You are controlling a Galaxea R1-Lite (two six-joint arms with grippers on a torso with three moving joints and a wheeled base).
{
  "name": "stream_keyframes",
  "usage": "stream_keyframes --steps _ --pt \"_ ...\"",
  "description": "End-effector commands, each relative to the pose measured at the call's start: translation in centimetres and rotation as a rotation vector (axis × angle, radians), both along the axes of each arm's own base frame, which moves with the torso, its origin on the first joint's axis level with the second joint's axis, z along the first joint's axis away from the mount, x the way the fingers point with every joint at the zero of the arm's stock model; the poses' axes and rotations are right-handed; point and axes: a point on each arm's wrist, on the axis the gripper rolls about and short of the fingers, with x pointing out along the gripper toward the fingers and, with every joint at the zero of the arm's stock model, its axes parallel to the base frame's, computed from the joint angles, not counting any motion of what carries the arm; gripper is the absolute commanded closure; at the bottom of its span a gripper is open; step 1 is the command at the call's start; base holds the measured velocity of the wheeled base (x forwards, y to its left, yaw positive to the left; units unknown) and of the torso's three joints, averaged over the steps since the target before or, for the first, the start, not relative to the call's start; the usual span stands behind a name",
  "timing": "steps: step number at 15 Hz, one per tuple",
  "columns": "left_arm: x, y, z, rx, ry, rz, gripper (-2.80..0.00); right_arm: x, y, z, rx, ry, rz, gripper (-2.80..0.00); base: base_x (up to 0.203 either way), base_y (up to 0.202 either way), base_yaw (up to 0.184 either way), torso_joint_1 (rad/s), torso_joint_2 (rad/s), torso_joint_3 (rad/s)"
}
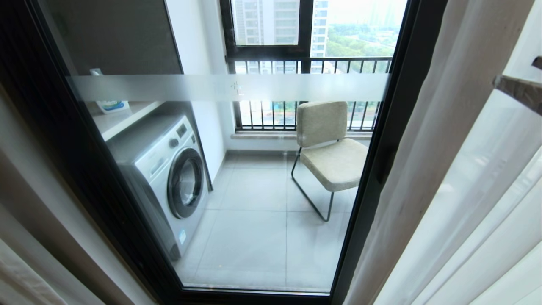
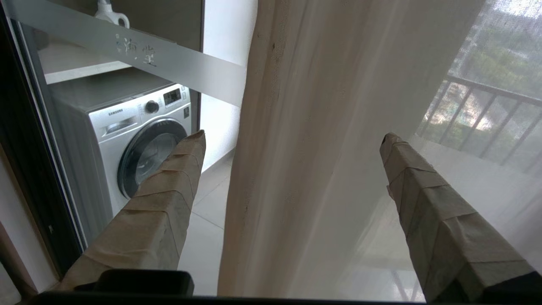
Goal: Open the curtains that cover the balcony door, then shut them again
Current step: Pull the inner curtains open on both sides
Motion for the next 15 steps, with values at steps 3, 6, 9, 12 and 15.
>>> stream_keyframes --steps 3,6,9,12,15 --pt "0.0 0.0 0.0 0.000 -0.001 0.001 0.00 5.0 1.0 0.4 0.025 0.035 0.018 -2.80 0.000 0.000 0.000 0.000 0.00 0.000" --pt "0.0 0.0 0.0 0.000 -0.001 0.001 0.00 7.1 1.3 1.0 0.030 0.007 0.017 -2.80 0.000 0.000 0.000 0.000 0.00 0.000" --pt "0.0 0.0 0.0 0.000 -0.001 0.001 0.00 9.0 1.5 1.5 0.033 -0.023 0.004 -2.80 0.000 0.000 0.000 0.000 0.00 0.000" --pt "0.0 0.0 0.0 0.000 -0.001 0.001 0.00 10.7 1.6 1.8 0.025 -0.052 -0.061 -2.80 0.000 0.000 0.000 0.000 0.00 0.000" --pt "0.0 0.0 0.0 0.000 -0.001 0.001 0.00 11.7 1.7 2.0 0.019 -0.062 -0.108 -2.80 0.000 0.000 0.000 0.000 0.00 0.000"
